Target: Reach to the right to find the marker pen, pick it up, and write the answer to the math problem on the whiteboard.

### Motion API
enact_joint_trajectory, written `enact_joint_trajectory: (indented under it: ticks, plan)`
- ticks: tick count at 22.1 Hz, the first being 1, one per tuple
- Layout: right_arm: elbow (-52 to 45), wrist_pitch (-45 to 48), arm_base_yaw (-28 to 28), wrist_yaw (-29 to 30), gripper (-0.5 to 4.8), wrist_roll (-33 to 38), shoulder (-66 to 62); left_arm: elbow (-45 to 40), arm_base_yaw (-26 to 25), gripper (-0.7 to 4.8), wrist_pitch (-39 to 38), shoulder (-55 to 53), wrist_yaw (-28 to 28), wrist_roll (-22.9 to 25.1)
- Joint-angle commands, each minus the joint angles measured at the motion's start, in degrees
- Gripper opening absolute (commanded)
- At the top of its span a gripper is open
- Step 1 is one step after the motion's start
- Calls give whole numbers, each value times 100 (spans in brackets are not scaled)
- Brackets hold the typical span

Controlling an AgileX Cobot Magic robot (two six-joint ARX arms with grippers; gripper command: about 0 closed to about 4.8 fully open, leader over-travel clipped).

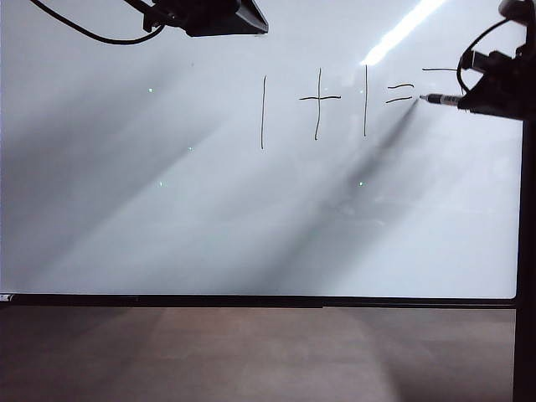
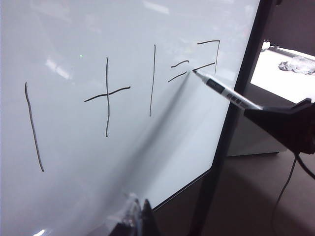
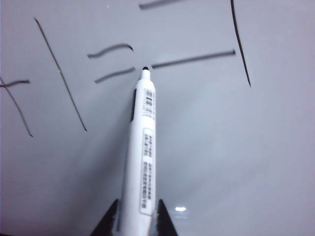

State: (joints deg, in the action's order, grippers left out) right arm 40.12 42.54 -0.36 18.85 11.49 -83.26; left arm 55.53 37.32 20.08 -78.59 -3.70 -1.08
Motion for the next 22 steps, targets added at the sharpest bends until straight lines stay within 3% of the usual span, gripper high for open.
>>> enact_joint_trajectory:
  ticks: [1, 22]
  plan:
    - [15, 127, 4, -31, -7, -20, -63, 11, 7, -5, 48, 22, -13, 7]
    - [42, 393, 2, -118, -7, 31, -162, 13, 7, -4, 48, 22, -13, 7]
